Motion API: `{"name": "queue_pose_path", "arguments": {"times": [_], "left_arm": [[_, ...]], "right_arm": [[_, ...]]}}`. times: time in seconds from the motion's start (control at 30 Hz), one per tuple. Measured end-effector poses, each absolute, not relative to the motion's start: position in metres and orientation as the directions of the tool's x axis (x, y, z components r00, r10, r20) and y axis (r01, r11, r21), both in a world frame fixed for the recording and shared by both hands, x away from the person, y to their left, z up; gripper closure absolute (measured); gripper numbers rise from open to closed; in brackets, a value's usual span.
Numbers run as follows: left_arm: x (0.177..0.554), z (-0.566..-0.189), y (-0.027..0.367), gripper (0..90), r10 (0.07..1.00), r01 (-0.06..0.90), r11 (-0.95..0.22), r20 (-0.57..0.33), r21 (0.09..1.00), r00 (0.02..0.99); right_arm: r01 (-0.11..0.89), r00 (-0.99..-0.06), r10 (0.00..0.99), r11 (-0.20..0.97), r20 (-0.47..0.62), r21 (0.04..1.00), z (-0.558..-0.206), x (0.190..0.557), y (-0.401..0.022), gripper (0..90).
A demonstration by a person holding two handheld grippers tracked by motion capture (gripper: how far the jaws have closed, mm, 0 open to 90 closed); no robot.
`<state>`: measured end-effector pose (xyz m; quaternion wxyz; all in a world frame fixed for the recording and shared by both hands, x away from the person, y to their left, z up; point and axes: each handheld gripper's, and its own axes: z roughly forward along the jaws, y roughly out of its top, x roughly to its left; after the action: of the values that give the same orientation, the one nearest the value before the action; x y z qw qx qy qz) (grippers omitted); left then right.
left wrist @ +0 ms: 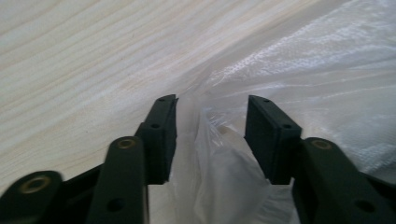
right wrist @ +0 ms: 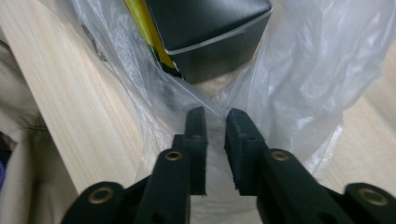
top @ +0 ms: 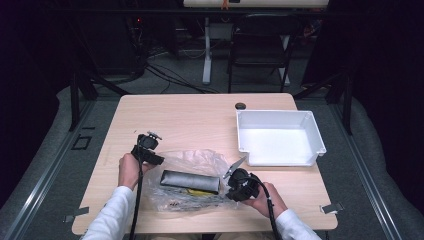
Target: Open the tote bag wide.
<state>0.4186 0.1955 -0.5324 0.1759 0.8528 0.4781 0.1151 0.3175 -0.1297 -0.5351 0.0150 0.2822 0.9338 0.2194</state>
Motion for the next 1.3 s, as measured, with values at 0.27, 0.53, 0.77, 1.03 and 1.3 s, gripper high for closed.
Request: {"name": "queue_pose_path", "arguments": {"times": [0.27, 0.53, 0.77, 1.03, 1.3], "left_arm": [[0.401, -0.510, 0.200, 26.8, 0.846, 0.737, -0.449, -0.023, 0.505, 0.532], [0.382, -0.489, 0.215, 14.0, 0.836, 0.704, -0.414, -0.065, 0.577, 0.545], [0.363, -0.466, 0.233, 4.8, 0.836, 0.688, -0.370, -0.100, 0.624, 0.539], [0.355, -0.460, 0.245, 0.0, 0.825, 0.691, -0.358, -0.135, 0.628, 0.549], [0.350, -0.445, 0.258, 0.0, 0.849, 0.677, -0.339, -0.098, 0.653, 0.519]], "right_arm": [[0.499, -0.847, 0.522, 0.717, 0.099, 0.487, -0.515, 0.317, -0.137, 56.0], [0.487, -0.847, 0.523, 0.691, 0.096, 0.533, -0.502, 0.319, -0.145, 32.6], [0.478, -0.855, 0.509, 0.695, 0.102, 0.537, -0.499, 0.321, -0.144, 22.8], [0.475, -0.858, 0.504, 0.700, 0.103, 0.534, -0.499, 0.325, -0.138, 19.8], [0.471, -0.861, 0.499, 0.711, 0.096, 0.522, -0.498, 0.324, -0.136, 20.1]]}}
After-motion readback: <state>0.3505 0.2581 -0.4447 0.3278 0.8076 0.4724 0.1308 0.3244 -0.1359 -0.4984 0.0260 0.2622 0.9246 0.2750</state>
